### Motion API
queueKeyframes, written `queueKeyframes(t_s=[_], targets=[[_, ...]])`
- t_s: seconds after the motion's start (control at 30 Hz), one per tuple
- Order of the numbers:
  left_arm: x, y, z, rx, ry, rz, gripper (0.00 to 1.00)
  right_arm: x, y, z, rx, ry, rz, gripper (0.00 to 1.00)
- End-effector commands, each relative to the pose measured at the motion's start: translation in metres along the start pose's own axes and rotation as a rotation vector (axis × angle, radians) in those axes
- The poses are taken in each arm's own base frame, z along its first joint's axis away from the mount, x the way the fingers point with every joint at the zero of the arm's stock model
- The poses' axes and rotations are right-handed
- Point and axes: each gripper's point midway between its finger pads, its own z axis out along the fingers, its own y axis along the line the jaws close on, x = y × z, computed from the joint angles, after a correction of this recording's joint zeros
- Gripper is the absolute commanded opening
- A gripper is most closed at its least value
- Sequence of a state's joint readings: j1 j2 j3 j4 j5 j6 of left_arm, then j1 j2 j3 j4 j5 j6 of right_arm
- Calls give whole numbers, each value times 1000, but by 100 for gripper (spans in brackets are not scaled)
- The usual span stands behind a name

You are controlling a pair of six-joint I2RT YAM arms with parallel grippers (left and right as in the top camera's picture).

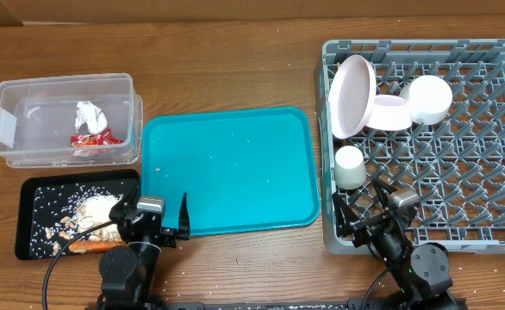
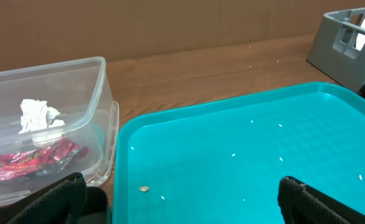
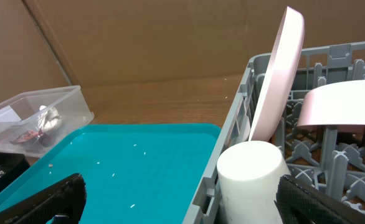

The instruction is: Sort waste into correct bins and load items into the dishwasher

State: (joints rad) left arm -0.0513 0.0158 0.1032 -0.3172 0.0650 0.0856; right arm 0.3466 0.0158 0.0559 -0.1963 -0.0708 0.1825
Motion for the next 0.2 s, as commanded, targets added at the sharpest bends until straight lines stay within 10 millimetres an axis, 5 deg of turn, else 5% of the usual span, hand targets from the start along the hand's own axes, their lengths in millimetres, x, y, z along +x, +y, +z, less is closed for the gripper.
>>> queueKeyframes(t_s=[0.0, 0.17], targets=[[0, 0, 0, 2, -8, 18, 100, -4, -1, -1, 3, -19, -5, 100], [0, 0, 0, 2, -8, 18, 100, -4, -1, -1, 3, -19, -5, 100]])
